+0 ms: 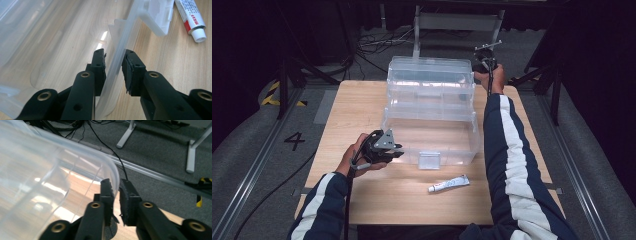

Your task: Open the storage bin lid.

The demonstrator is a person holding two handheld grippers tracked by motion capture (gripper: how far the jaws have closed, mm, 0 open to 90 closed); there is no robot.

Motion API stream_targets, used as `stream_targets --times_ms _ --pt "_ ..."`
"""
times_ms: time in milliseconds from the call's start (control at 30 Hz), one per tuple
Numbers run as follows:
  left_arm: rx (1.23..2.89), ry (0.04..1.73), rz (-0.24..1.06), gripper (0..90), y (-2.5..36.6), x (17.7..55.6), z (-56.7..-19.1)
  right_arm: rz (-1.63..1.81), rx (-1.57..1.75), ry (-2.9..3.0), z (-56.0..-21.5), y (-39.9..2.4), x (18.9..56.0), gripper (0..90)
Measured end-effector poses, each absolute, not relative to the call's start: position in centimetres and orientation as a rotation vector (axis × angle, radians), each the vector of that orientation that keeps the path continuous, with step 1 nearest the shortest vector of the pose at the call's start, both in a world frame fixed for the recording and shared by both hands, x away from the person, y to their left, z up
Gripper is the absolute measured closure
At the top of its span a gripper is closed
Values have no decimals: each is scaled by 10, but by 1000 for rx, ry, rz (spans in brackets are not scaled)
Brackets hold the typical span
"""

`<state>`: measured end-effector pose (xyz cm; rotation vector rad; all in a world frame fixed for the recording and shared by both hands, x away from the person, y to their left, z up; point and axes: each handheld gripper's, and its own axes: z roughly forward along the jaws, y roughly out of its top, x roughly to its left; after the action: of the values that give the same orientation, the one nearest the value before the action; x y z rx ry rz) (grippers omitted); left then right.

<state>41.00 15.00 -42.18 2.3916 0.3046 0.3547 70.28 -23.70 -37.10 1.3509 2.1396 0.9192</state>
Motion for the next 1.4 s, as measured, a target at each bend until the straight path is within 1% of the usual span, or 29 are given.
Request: stream_targets --times_ms 300,733,1033,1167,1400 --pt "2388 306 349 727 150 410 -422 925 1333 2140 -366 -240 698 825" --pt "2396 311 354 722 149 410 -422 941 1275 2121 -356 -248 680 815" --pt "2393 312 351 722 148 410 -422 964 1212 2107 -342 -257 657 807" --pt "2392 312 349 722 148 410 -423 974 1169 2109 -336 -260 640 798" --pt "2392 317 351 720 148 410 -423 981 1117 2123 -333 -263 620 787"
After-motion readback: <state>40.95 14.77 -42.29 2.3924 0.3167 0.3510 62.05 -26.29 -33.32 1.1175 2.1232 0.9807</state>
